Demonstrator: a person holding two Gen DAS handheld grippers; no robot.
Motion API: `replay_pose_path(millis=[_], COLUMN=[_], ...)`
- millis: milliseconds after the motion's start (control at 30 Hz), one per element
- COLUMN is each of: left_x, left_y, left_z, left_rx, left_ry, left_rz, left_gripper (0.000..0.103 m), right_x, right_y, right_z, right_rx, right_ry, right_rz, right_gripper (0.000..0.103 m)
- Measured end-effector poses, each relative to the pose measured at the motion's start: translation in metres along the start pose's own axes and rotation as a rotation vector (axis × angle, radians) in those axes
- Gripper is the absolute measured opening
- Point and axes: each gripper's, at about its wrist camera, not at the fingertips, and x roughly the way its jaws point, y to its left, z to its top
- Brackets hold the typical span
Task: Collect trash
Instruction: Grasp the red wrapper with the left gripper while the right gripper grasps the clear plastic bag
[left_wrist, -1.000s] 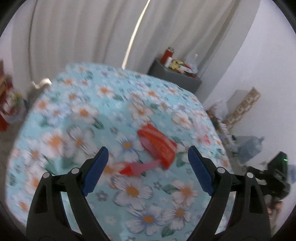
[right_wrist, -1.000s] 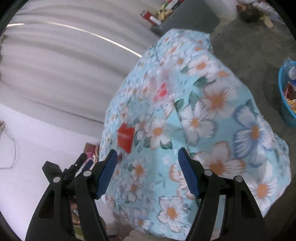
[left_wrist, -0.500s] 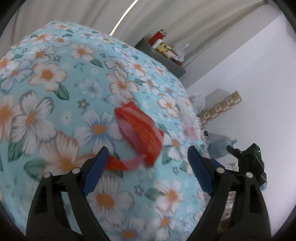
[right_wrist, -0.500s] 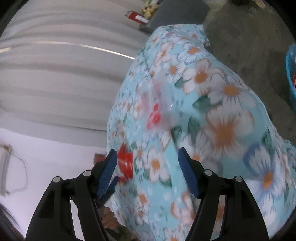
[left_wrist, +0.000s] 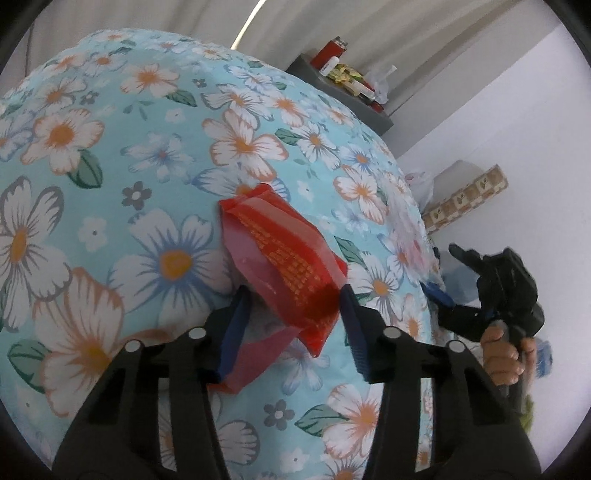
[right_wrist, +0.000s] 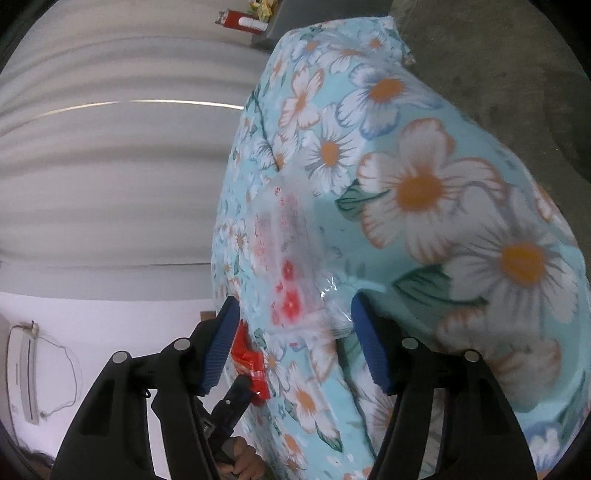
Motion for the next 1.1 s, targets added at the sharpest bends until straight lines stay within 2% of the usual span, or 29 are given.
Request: replay_pose_path(millis=[200, 333, 500, 567, 667, 933, 1100], left_x=[0.006, 0.005, 0.005, 0.006, 0.006, 0.004, 0.004], left_y=[-0.002, -0.003, -0.007, -0.01, -0.015, -0.026, -0.028], left_z=[0.001, 0.002, 0.002, 0.002, 0.002, 0.003, 0.004], left_rx=[0.014, 0.021, 0.042, 0.06, 0.086, 0.132, 0.143], left_ry=[-0.011, -0.015, -0.019, -0.024, -0.03, -0.052, -0.061], left_rz=[0.017, 0.012, 0.014, 0.021, 0.033, 0.067, 0.081], left_gripper=[0.025, 0.018, 0.011, 0.01, 0.008, 0.005, 0.005], right_x=[0.013, 0.013, -0.011, -0.016, -0.007, 0.025, 0.033], right_y=[0.001, 0.001, 0.006, 0.002, 0.001, 0.021, 0.024], right_z=[0.007, 0.007, 0.004, 0.01, 0.024, 0.041, 0.037], right_rx=[0.018, 0.037, 0.008, 0.019, 0.021, -0.041, -0.058], right_ry=[0.016, 0.001, -0.119, -0.143, -0.108, -0.044, -0.032], right_rz=[0.006, -0.012, -0.127, -0.129, -0.104, -0.127, -0.158], right_gripper=[0.05, 0.047, 0.049, 0.051, 0.051, 0.051, 0.03])
